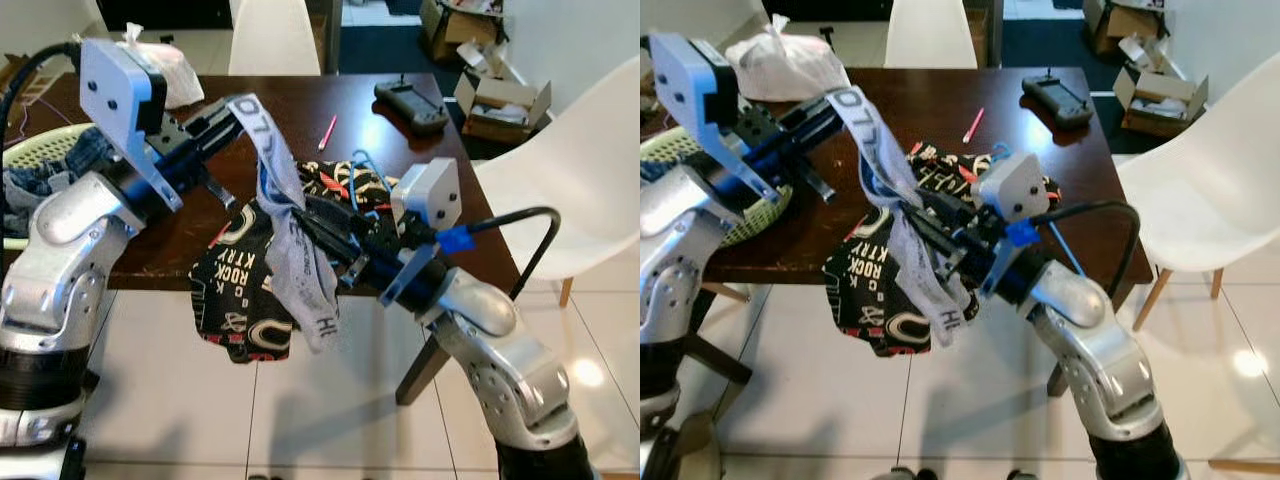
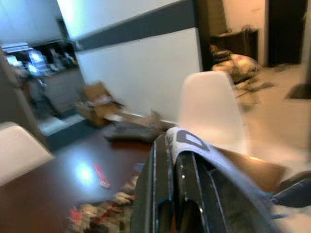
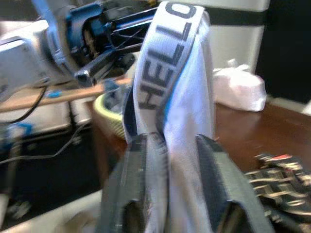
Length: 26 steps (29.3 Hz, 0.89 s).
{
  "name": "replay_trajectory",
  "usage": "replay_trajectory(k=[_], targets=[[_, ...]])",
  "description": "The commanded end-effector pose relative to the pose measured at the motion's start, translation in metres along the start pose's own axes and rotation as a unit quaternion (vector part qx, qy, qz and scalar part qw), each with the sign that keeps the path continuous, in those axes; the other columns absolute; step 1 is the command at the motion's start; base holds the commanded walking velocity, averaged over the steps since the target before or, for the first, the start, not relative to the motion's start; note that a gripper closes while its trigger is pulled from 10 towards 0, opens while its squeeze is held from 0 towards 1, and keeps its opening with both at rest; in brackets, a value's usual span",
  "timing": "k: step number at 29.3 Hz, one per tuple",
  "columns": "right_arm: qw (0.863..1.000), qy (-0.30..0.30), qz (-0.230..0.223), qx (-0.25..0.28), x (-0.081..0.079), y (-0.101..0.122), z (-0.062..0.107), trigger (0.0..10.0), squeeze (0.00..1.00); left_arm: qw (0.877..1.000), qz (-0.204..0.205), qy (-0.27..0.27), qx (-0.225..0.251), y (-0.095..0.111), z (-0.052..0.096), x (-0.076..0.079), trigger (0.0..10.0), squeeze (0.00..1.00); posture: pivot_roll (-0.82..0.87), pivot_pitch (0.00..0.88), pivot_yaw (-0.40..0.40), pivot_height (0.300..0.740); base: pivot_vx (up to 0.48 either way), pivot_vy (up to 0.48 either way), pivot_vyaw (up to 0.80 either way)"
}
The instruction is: Hang hanger
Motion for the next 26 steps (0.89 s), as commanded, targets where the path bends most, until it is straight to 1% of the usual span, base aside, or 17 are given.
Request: replay_trajectory(k=[1, 2, 3, 4, 7, 9, 11, 12, 13, 14, 15, 16, 18, 19, 22, 23, 26], targets=[[0.999, 0.037, -0.016, 0.017, -0.006, 0.007, 0.01, 10.0, 1.0, 0.999, 0.03, -0.023, -0.005, 0.004, 0.009, 0.006, 0.0, 0.0, 0.06, 0.151, 0.042, 0.74, 0.0, 0.0, 0.0], [0.999, 0.037, -0.016, 0.017, -0.006, 0.007, 0.01, 10.0, 1.0, 0.999, 0.03, -0.023, -0.005, 0.004, 0.009, 0.006, 0.0, 0.0, 0.06, 0.151, 0.042, 0.74, 0.0, 0.0, 0.0], [0.999, 0.043, -0.025, 0.019, 0.0, 0.007, 0.022, 10.0, 1.0, 0.998, 0.057, -0.035, -0.014, 0.003, 0.017, 0.011, 0.0, 0.0, 0.06, 0.151, 0.042, 0.74, 0.0, 0.0, 0.0], [0.999, 0.028, -0.025, 0.012, 0.011, 0.004, 0.03, 10.0, 1.0, 0.996, 0.077, -0.047, -0.026, 0.002, 0.024, 0.016, 0.0, 0.0, 0.06, 0.152, 0.04, 0.74, 0.0, 0.0, 0.0], [1.0, 0.015, -0.02, 0.005, 0.017, 0.001, 0.034, 10.0, 1.0, 0.995, 0.084, -0.052, -0.035, 0.001, 0.027, 0.018, 0.0, 0.0, 0.06, 0.152, 0.04, 0.74, 0.0, 0.0, 0.0], [0.999, -0.013, 0.01, -0.045, 0.03, -0.014, 0.04, 10.0, 1.0, 0.992, 0.095, -0.057, -0.058, -0.006, 0.034, 0.024, 0.0, 0.0, 0.07, 0.156, 0.038, 0.74, 0.0, 0.0, 0.0], [0.993, -0.054, 0.047, -0.099, 0.046, -0.029, 0.046, 10.0, 1.0, 0.988, 0.117, -0.066, -0.079, -0.014, 0.041, 0.032, 0.0, 0.0, 0.06, 0.156, 0.037, 0.74, 0.0, 0.0, 0.0], [0.993, -0.054, 0.047, -0.099, 0.046, -0.029, 0.046, 10.0, 1.0, 0.988, 0.117, -0.066, -0.079, -0.014, 0.041, 0.032, 0.0, 0.0, 0.06, 0.156, 0.037, 0.74, 0.0, 0.0, 0.0], [0.989, -0.07, 0.06, -0.116, 0.053, -0.033, 0.047, 10.0, 1.0, 0.986, 0.126, -0.069, -0.087, -0.017, 0.044, 0.035, 0.0, 0.0, 0.07, 0.157, 0.036, 0.74, 0.0, 0.0, 0.0], [0.976, -0.113, 0.096, -0.16, 0.066, -0.045, 0.049, 10.0, 1.0, 0.979, 0.153, -0.071, -0.118, -0.032, 0.054, 0.043, 0.0, 0.0, 0.07, 0.158, 0.034, 0.74, 0.0, 0.0, 0.0], [0.976, -0.113, 0.096, -0.16, 0.066, -0.045, 0.049, 10.0, 1.0, 0.979, 0.153, -0.071, -0.118, -0.032, 0.054, 0.043, 0.0, 0.0, 0.07, 0.158, 0.034, 0.74, 0.0, 0.0, 0.0], [0.97, -0.127, 0.11, -0.177, 0.071, -0.049, 0.049, 10.0, 1.0, 0.975, 0.167, -0.072, -0.128, -0.038, 0.058, 0.046, 0.0, 0.0, 0.07, 0.158, 0.034, 0.74, 0.0, 0.0, 0.0], [0.97, -0.127, 0.11, -0.177, 0.071, -0.049, 0.049, 10.0, 1.0, 0.975, 0.167, -0.072, -0.128, -0.038, 0.058, 0.046, 0.0, 0.0, 0.07, 0.158, 0.034, 0.74, 0.0, 0.0, 0.0], [0.961, -0.129, 0.138, -0.204, 0.072, -0.056, 0.049, 10.0, 1.0, 0.971, 0.175, -0.067, -0.147, -0.048, 0.063, 0.05, 0.0, 0.0, 0.07, 0.16, 0.032, 0.74, 0.0, 0.0, 0.0], [0.961, -0.129, 0.138, -0.204, 0.072, -0.056, 0.049, 10.0, 1.0, 0.971, 0.175, -0.067, -0.147, -0.048, 0.063, 0.05, 0.0, 0.0, 0.07, 0.16, 0.032, 0.74, 0.0, 0.0, 0.0], [0.952, -0.123, 0.16, -0.229, 0.068, -0.064, 0.046, 10.0, 1.0, 0.964, 0.195, -0.057, -0.169, -0.062, 0.071, 0.054, 0.0, 0.0, 0.07, 0.162, 0.026, 0.74, 0.0, 0.0, 0.0], [0.952, -0.123, 0.16, -0.229, 0.068, -0.064, 0.046, 10.0, 1.0, 0.964, 0.195, -0.057, -0.169, -0.062, 0.071, 0.054, 0.0, 0.0, 0.07, 0.162, 0.026, 0.74, 0.0, 0.0, 0.0]])
Point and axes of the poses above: a point about 5 cm out from each wrist's last joint towards the gripper, its own z axis pointing back from the gripper into the wrist, its own y axis along the axis of the wrist's last joint, x = y × z, the point moved 3 cm from there along -z, pointing out of the wrist towards the gripper, and after that the axes turned 12 degrees about z, right-handed, at the moved point
